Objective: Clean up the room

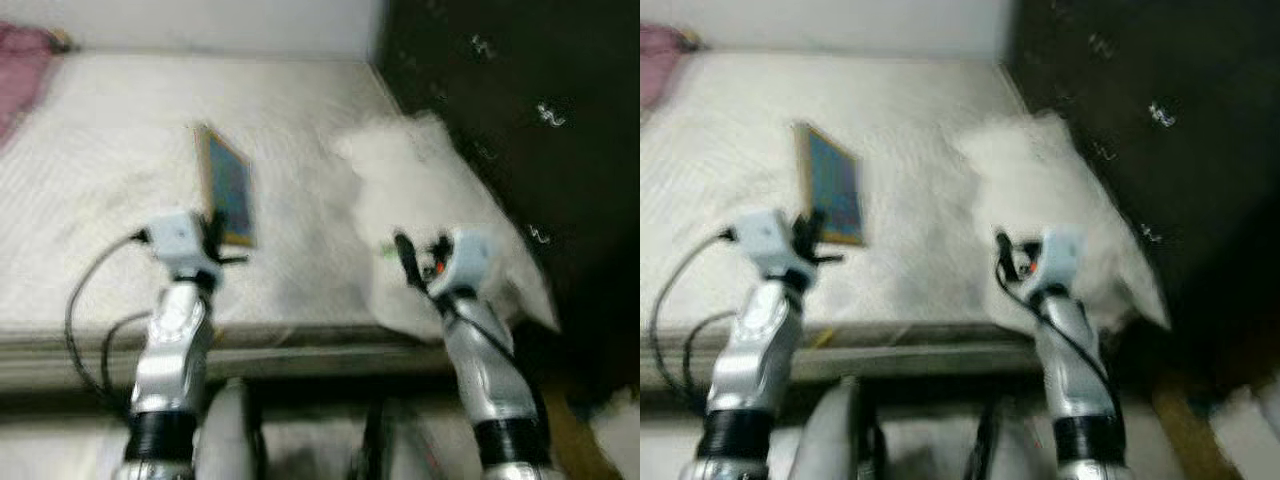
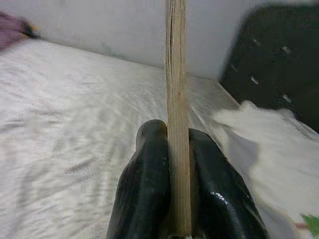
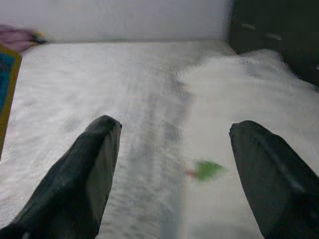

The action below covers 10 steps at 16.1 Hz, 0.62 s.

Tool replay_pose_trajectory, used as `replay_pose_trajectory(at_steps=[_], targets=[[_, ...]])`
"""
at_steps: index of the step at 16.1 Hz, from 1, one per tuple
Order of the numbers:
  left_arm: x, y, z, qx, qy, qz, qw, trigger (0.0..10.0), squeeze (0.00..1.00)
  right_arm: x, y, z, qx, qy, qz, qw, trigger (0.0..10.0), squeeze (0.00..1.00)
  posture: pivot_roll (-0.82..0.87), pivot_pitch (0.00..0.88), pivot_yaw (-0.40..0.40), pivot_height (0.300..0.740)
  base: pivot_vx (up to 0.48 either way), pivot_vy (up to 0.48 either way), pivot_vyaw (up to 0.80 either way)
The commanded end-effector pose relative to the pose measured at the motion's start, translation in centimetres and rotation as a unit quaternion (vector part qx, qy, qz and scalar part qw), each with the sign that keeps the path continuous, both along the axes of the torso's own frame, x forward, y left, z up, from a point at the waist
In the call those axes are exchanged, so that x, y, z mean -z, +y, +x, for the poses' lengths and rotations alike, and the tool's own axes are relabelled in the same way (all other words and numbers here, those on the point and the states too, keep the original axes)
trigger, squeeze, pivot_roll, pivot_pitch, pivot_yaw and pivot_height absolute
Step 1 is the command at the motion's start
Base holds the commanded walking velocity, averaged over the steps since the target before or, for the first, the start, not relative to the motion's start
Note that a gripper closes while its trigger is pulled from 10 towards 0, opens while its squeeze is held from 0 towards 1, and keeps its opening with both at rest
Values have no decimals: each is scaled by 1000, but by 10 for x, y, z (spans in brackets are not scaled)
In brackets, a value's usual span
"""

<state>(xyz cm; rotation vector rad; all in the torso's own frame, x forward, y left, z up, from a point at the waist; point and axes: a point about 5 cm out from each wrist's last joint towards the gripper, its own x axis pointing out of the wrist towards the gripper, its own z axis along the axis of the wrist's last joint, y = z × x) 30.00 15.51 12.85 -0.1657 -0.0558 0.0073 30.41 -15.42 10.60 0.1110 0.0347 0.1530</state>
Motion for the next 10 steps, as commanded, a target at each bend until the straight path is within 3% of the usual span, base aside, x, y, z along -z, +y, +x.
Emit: replay_pose_trajectory(at_steps=[1,5,10], targets=[[-1,7,0,-16,-3,1,1000,10000,0,-1,4,1,-8,-1,2,1000,10000,0,16,34,-39,629,0,0,0],[-2,11,-3,-14,-8,-1,1000,10000,0,-1,5,2,-10,-2,0,1000,10000,0,20,38,-40,629,0,0,0],[-3,10,-3,-9,-13,-5,1000,10000,0,-1,4,2,-8,-2,-3,1000,10000,0,16,42,-41,629,284,0,0]])
